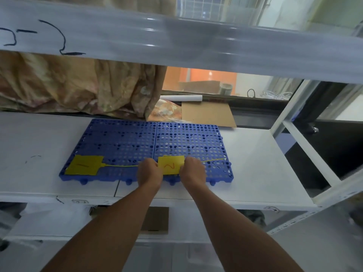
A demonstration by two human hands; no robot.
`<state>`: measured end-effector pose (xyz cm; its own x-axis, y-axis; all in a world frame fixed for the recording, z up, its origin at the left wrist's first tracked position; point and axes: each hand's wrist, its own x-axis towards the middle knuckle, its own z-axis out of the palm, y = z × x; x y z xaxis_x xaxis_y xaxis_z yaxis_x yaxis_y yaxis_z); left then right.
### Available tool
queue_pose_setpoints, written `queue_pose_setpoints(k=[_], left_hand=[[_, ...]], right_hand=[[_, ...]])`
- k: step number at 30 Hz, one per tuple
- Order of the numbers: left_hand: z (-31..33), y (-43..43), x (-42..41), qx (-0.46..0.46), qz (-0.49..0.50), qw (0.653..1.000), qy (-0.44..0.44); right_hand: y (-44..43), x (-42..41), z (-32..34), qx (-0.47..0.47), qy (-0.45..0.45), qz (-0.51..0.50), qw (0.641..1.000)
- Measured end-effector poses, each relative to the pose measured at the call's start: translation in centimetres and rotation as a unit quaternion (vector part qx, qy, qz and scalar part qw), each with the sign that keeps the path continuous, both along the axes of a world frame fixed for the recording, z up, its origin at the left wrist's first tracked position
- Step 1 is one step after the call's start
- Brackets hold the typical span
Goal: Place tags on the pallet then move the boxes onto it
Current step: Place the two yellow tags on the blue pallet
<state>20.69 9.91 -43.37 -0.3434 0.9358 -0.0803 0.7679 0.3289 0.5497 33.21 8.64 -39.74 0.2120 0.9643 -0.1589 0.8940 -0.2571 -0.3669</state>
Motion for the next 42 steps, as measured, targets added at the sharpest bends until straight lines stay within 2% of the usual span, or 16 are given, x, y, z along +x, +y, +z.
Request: queue_pose_setpoints(k=[6,14,19,32,34,37,42], left_hand=[[-0.6,0.2,0.3,-0.016,-0.017,0.998,0.055],[-1.1,0.3,0.3,-0.011,-0.031,0.997,0.076],[-1.3,0.2,0.3,-0.001,-0.034,0.996,0.078],[-1.9,-0.1,-0.1,0.015,-0.023,0.999,0.046],[-2.0,0.0,-0.2,0.019,-0.013,1.0,0.012],[-0.5,-0.8,-0.5,0.021,-0.002,0.999,-0.046],[4.2,-3.0,-1.8,0.022,-0.019,0.998,-0.063]], right_hand=[[-0.5,-0.4,-0.2,-0.018,-0.024,0.016,0.999],[-1.5,-1.3,-0.7,-0.008,-0.062,0.033,0.997],[-1.8,-1.0,-0.8,0.006,-0.042,0.034,0.999],[-1.8,-0.2,-1.9,0.051,-0.039,0.031,0.997],[-1.9,0.0,-1.8,0.059,-0.038,0.03,0.997],[-2.1,0.4,-1.0,0.064,-0.053,0.034,0.996],[-2.7,1.1,3.0,0.048,-0.108,0.09,0.989]])
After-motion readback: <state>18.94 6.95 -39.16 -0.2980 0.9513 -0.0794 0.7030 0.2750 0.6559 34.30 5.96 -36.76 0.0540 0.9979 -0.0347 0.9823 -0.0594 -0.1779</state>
